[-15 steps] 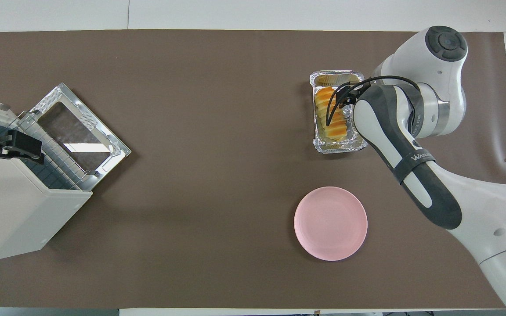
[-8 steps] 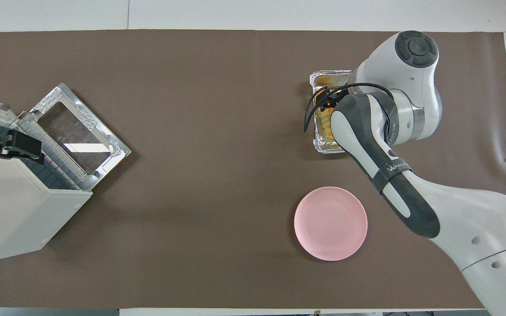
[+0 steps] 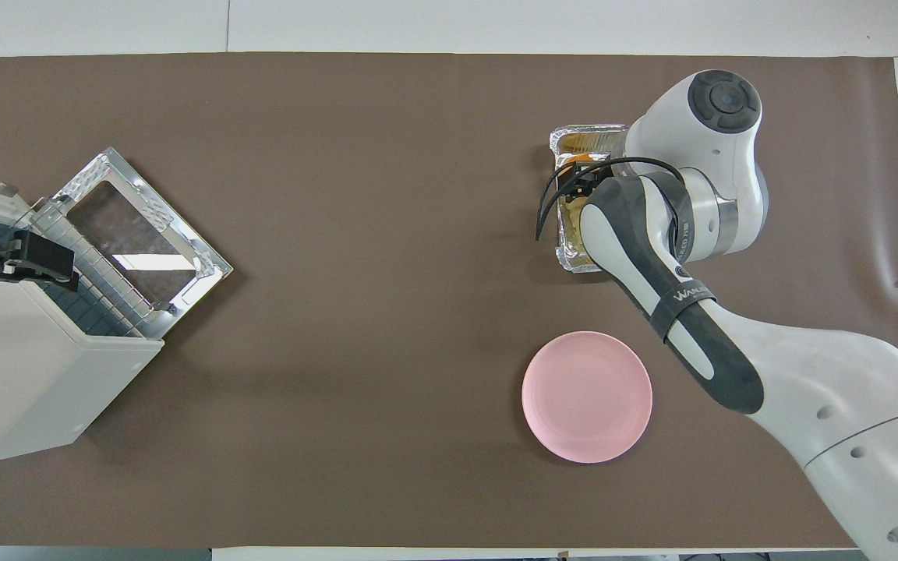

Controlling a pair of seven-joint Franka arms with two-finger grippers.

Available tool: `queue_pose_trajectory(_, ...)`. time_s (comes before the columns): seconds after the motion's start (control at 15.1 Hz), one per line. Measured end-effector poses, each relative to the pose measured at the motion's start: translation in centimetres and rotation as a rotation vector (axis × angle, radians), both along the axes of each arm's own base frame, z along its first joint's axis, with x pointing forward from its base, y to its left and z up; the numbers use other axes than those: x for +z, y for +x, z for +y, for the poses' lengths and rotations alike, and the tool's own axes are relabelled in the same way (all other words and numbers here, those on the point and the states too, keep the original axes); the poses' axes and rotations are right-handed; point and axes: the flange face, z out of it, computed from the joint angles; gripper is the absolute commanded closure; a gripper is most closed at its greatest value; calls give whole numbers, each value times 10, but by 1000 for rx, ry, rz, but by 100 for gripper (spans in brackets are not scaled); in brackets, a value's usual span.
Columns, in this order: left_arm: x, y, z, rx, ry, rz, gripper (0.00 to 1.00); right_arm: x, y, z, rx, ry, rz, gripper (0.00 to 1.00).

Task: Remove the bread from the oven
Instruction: 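Grasp the bread rolls in the tray with the right gripper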

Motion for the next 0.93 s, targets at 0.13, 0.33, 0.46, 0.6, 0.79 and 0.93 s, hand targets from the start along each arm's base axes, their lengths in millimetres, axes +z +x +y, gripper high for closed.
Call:
queue_pose_trajectory(0.13, 0, 0, 0, 0, 0, 0, 0, -9, -3, -1, -2, -1, -5, 61)
queue_pose_trajectory(0.33, 0, 0, 0, 0, 0, 0, 0, -11, -5, -1, -1, -1, -6, 100)
queue_pose_trajectory(0.46, 0, 0, 0, 0, 0, 0, 0, -8, -4, 0, -1, 0, -10, 100)
queue_pose_trajectory(0.6, 0, 0, 0, 0, 0, 0, 0, -4, -4, 0, -1, 1, -13, 100)
queue_pose_trajectory(0.79, 0, 0, 0, 0, 0, 0, 0, 6, -2, 0, 2, -1, 5, 100)
queue_pose_trajectory(0.93, 0, 0, 0, 0, 0, 0, 0, 17, 1, 1, 5, -3, 19, 100)
